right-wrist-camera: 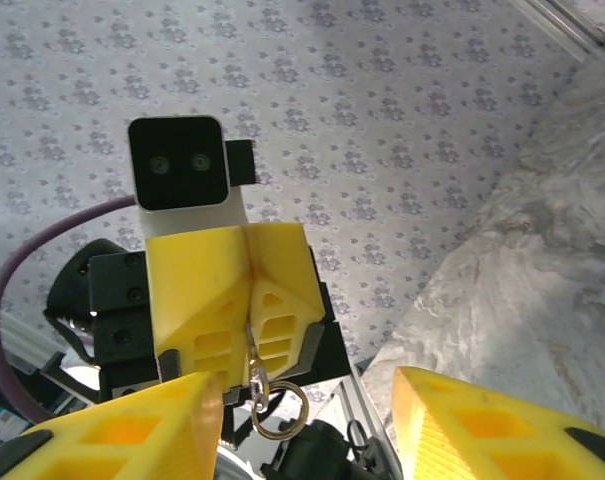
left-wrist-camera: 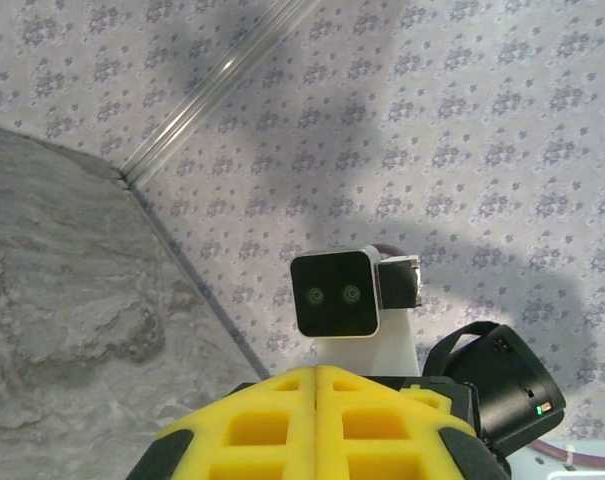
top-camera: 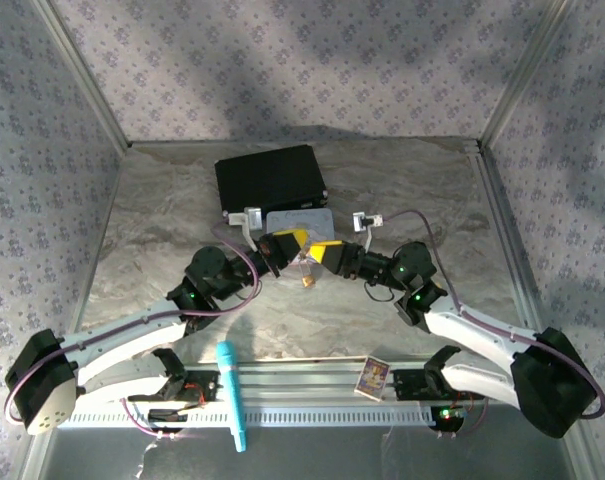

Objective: Unlock a padlock with a key

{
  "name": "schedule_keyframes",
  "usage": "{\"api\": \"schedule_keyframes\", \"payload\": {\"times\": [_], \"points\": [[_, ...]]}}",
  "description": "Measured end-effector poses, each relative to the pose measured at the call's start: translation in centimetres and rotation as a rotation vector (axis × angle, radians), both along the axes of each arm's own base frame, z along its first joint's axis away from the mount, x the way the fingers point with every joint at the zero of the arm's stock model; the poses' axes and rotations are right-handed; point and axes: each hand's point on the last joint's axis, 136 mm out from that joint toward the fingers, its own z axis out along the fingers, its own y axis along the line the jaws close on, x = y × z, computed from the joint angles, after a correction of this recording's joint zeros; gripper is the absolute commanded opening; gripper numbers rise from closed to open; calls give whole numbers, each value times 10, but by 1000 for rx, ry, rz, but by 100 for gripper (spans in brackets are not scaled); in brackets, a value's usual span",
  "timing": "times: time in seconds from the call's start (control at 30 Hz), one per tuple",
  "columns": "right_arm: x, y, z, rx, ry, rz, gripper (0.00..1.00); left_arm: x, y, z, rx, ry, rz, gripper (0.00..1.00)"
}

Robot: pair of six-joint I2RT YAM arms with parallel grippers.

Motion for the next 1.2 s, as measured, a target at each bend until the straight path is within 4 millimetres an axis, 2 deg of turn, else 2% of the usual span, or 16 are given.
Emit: {"api": "schedule_keyframes", "payload": {"times": [0.13, 0.33, 0.47, 0.7, 0.8, 1.13, 1.2], "points": [[-5, 5, 4, 18, -14, 28, 36, -1, 1, 3, -15, -12, -3, 0], [-8, 11, 9, 34, -28, 47, 31, -2, 1, 6, -29, -13, -4, 0], [-8, 11, 11, 42, -33, 47, 22, -2, 1, 6, -35, -8, -6, 0], [-8, 12, 11, 45, -34, 50, 19, -1, 1, 7, -46, -3, -8, 0], [-8, 13, 11, 47, -39, 52, 9, 0, -1, 4, -49, 4, -8, 0], [-6, 13, 11, 49, -29, 45, 5, 1, 0, 6, -58, 0, -1, 0], [-6, 12, 11, 48, -29, 44, 0, 2, 0, 6, -59, 5, 2, 0]]}}
